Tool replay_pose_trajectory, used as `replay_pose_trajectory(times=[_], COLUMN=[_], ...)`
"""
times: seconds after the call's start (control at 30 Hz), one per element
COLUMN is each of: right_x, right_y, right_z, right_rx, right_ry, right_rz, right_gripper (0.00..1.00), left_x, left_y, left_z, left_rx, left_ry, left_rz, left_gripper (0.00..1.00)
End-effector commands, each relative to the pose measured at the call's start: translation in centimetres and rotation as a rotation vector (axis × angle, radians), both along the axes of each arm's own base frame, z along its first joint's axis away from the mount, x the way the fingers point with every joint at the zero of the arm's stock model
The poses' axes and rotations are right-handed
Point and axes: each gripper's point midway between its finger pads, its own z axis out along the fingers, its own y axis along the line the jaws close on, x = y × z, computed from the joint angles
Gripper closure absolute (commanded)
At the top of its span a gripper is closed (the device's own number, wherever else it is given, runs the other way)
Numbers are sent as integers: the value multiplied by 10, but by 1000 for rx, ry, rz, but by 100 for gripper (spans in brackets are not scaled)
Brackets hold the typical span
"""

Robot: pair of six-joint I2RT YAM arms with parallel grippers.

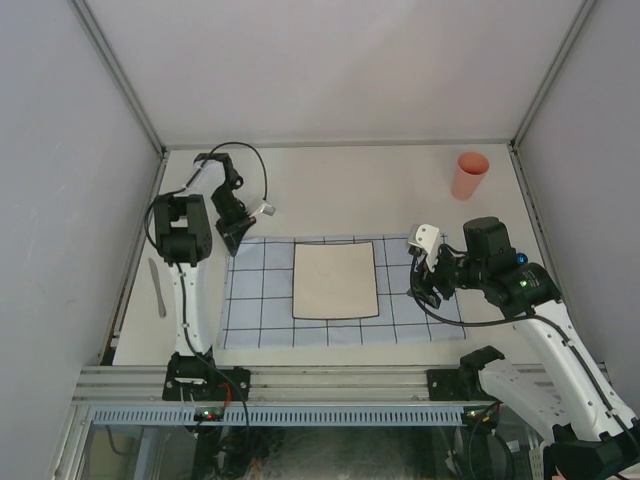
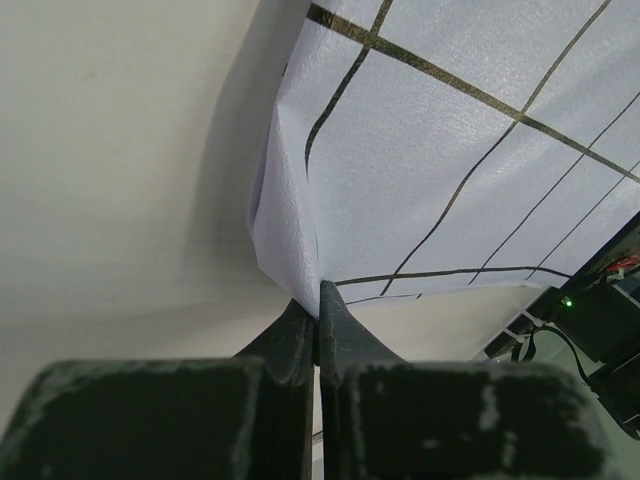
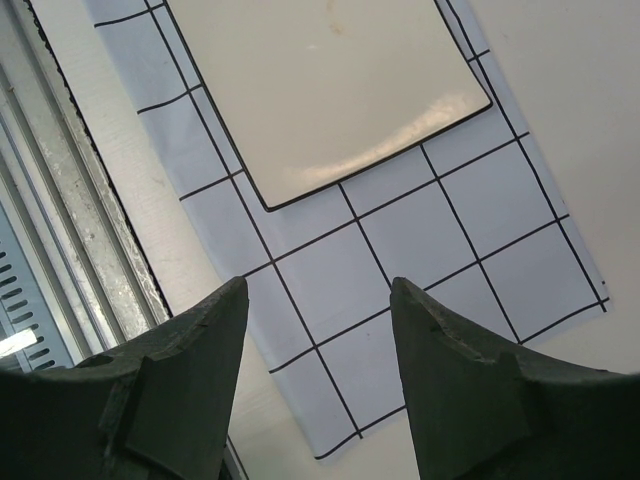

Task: Set the dinner table for one person
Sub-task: Adjust the napkin at the center of the board.

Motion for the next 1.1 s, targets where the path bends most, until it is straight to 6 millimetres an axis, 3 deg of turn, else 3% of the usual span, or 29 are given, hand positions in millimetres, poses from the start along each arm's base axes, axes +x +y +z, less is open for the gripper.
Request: replay_pose_trajectory(times=[0.0,0.53,1.07], right_x=[0,1,3], right_y=[1,-1,-3], right_z=[4,3,4], right_rx=[14,17,21], right_ry=[-14,-5,-4], right_rz=[1,-11,-25], right_gripper=[41,41,40], left_x=[20,30,23], left_y=[-3,4,17], left_z=[3,1,-1], left_rx=[7,15,26], left_ry=[-69,-89,-75], left_rz=[-1,33,45], left_gripper=[100,100,100])
